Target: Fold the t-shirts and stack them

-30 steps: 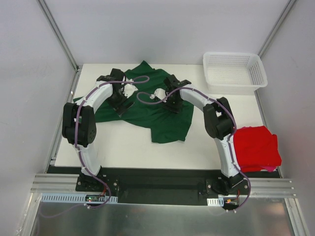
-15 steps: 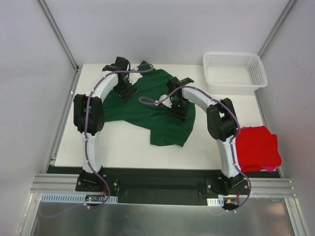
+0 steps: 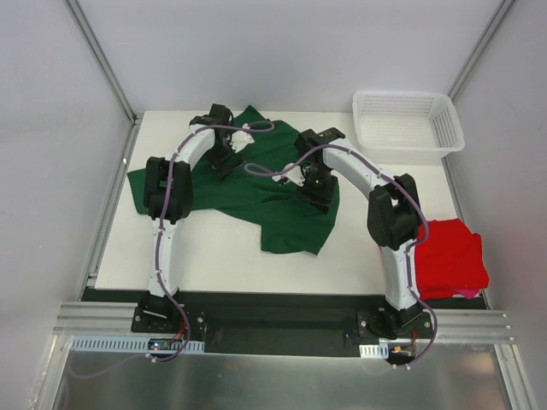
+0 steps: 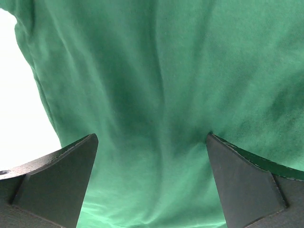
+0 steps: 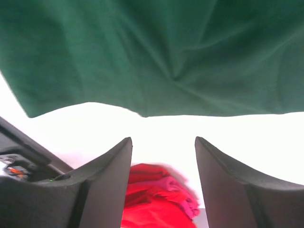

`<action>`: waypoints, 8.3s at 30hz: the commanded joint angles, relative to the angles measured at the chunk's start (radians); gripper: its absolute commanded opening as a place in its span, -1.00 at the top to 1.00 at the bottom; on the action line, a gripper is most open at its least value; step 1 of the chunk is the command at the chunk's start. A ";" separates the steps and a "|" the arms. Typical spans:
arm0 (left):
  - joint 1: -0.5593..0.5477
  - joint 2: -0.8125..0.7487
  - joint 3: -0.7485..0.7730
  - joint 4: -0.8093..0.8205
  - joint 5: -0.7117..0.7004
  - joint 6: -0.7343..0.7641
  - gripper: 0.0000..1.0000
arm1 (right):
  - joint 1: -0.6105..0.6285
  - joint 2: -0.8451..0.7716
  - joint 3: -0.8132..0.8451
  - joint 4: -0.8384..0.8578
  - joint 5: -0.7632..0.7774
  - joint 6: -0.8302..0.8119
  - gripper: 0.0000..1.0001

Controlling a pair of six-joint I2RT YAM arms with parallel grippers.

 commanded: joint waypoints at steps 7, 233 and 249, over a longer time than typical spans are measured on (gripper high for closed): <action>0.039 0.063 0.139 -0.011 -0.108 0.080 -0.98 | 0.015 -0.109 -0.149 -0.054 -0.186 0.047 -0.18; 0.194 -0.628 -0.849 0.046 -0.238 0.203 -0.90 | -0.019 0.061 -0.020 0.549 0.303 0.067 -0.93; 0.245 -0.421 -0.686 0.032 -0.278 0.327 -0.30 | -0.011 0.021 -0.054 0.523 0.275 0.083 -0.93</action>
